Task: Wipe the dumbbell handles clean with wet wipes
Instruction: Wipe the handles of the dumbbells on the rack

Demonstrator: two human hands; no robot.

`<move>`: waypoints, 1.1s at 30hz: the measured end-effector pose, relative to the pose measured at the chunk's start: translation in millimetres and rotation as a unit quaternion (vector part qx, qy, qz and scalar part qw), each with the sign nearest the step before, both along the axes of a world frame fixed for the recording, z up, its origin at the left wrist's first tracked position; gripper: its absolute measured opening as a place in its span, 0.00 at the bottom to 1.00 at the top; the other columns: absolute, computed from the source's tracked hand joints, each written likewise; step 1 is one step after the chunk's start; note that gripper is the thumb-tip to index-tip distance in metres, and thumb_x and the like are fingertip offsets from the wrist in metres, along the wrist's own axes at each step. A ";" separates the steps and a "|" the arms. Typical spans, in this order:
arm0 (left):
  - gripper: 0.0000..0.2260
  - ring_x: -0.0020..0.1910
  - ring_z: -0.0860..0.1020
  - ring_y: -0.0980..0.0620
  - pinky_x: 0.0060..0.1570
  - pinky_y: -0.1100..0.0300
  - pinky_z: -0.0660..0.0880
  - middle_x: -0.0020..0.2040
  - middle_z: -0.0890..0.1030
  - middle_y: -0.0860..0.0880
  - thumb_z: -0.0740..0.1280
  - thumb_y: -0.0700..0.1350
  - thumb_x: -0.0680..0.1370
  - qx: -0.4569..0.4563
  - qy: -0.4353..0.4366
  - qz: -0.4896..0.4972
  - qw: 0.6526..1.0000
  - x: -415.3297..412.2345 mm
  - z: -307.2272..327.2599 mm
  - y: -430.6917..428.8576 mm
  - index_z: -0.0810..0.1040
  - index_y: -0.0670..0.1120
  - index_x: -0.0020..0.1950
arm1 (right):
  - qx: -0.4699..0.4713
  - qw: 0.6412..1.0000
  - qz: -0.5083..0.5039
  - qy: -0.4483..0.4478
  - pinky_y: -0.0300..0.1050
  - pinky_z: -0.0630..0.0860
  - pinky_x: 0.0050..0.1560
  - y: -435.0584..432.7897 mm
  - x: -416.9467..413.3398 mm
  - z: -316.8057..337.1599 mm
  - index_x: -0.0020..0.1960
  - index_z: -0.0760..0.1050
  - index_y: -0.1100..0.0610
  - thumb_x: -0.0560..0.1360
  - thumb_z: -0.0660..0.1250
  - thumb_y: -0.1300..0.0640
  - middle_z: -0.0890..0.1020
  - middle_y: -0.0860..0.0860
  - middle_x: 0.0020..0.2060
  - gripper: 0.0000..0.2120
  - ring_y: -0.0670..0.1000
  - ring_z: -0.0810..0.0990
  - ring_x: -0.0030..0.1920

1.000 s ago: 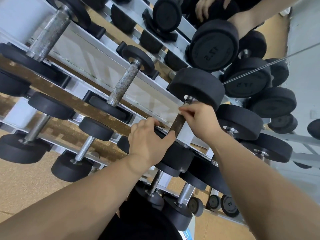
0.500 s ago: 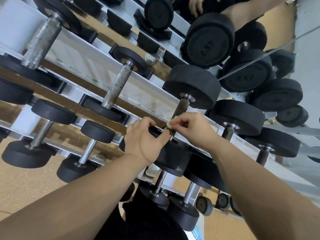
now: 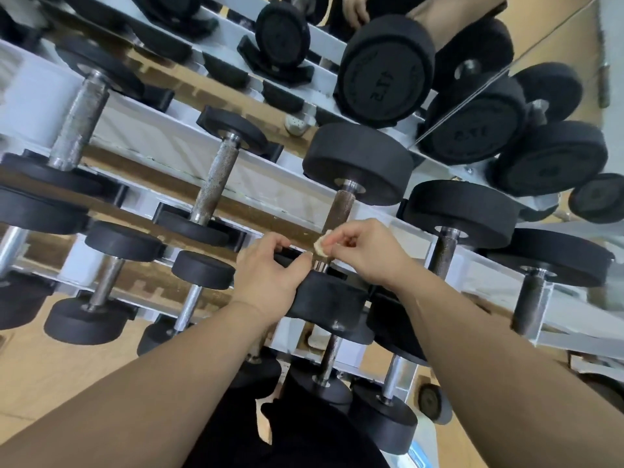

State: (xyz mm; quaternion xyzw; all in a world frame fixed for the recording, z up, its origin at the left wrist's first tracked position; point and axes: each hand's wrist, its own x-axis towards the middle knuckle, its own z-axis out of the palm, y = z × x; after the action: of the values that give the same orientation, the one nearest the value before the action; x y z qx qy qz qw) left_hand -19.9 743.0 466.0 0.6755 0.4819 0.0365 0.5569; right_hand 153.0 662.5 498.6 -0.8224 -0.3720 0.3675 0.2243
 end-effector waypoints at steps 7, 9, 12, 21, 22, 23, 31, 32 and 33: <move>0.28 0.58 0.73 0.45 0.61 0.46 0.71 0.52 0.76 0.50 0.57 0.68 0.66 0.062 0.052 -0.013 0.997 3.1 8.6 2.7 0.76 0.50 0.53 | 0.115 0.972 -0.203 -0.036 0.33 0.72 0.40 11.9 7.1 -19.9 0.43 0.82 0.47 0.75 0.73 0.57 0.81 0.45 0.36 0.06 0.41 0.73 0.33; 0.23 0.56 0.74 0.44 0.60 0.45 0.72 0.51 0.77 0.49 0.60 0.64 0.69 0.080 0.049 0.016 0.995 7.8 14.3 -0.5 0.77 0.48 0.52 | 0.064 0.985 -0.155 0.039 0.36 0.74 0.41 0.6 1.4 -19.5 0.41 0.83 0.48 0.73 0.75 0.58 0.84 0.51 0.39 0.05 0.42 0.73 0.33; 0.15 0.56 0.76 0.45 0.60 0.44 0.73 0.51 0.80 0.51 0.63 0.60 0.72 0.060 0.040 0.053 0.996 21.2 22.9 -12.1 0.77 0.51 0.49 | 0.058 0.992 -0.098 0.049 0.37 0.75 0.40 -9.2 -1.8 -19.6 0.40 0.83 0.47 0.73 0.75 0.58 0.85 0.52 0.37 0.06 0.42 0.75 0.33; 0.14 0.57 0.74 0.51 0.57 0.56 0.70 0.54 0.76 0.56 0.71 0.55 0.73 0.084 0.080 0.041 0.992 30.9 23.5 -18.6 0.78 0.53 0.55 | 0.117 0.966 -0.221 0.074 0.39 0.75 0.44 -2.8 0.6 -21.1 0.40 0.82 0.49 0.74 0.73 0.56 0.82 0.43 0.37 0.05 0.43 0.77 0.38; 0.13 0.57 0.74 0.51 0.57 0.56 0.69 0.54 0.77 0.56 0.72 0.54 0.73 0.078 0.079 0.042 0.993 30.3 23.2 -18.2 0.78 0.53 0.55 | 0.083 0.969 -0.206 0.113 0.40 0.75 0.44 -12.6 -6.6 -21.2 0.39 0.82 0.49 0.74 0.74 0.57 0.82 0.44 0.37 0.05 0.43 0.78 0.38; 0.13 0.57 0.74 0.52 0.57 0.56 0.70 0.54 0.77 0.56 0.72 0.54 0.73 0.074 0.079 0.041 0.993 29.6 22.9 -17.7 0.77 0.53 0.55 | 0.058 0.965 -0.199 0.158 0.42 0.77 0.44 -20.9 -14.0 -20.8 0.39 0.82 0.50 0.74 0.74 0.57 0.83 0.45 0.38 0.05 0.45 0.79 0.40; 0.16 0.57 0.76 0.53 0.63 0.51 0.73 0.55 0.79 0.55 0.68 0.58 0.69 0.073 0.077 0.046 0.993 27.9 22.4 -19.7 0.77 0.55 0.54 | 0.188 0.908 -0.341 0.157 0.36 0.71 0.44 3.1 1.8 -22.4 0.46 0.77 0.49 0.79 0.66 0.58 0.79 0.43 0.42 0.05 0.43 0.77 0.43; 0.17 0.58 0.76 0.53 0.64 0.50 0.73 0.56 0.79 0.56 0.68 0.59 0.68 0.072 0.077 0.049 0.993 28.1 23.3 -20.6 0.78 0.56 0.55 | 0.185 0.911 -0.338 0.148 0.35 0.70 0.42 2.3 0.6 -22.7 0.47 0.76 0.50 0.79 0.66 0.57 0.79 0.44 0.42 0.03 0.42 0.77 0.44; 0.18 0.58 0.76 0.53 0.64 0.50 0.73 0.56 0.79 0.56 0.67 0.59 0.67 0.073 0.076 0.051 0.993 28.4 23.7 -21.4 0.78 0.56 0.55 | 0.173 0.921 -0.320 0.141 0.35 0.69 0.41 -1.4 -1.7 -23.0 0.47 0.76 0.51 0.79 0.67 0.56 0.79 0.45 0.42 0.02 0.43 0.77 0.43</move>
State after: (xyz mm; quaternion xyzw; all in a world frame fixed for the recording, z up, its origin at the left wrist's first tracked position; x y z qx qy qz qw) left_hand 8.5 721.6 489.7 0.6895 0.5529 0.0488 0.4653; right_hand 151.3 661.1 475.5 -0.7858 -0.1113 0.3176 0.5190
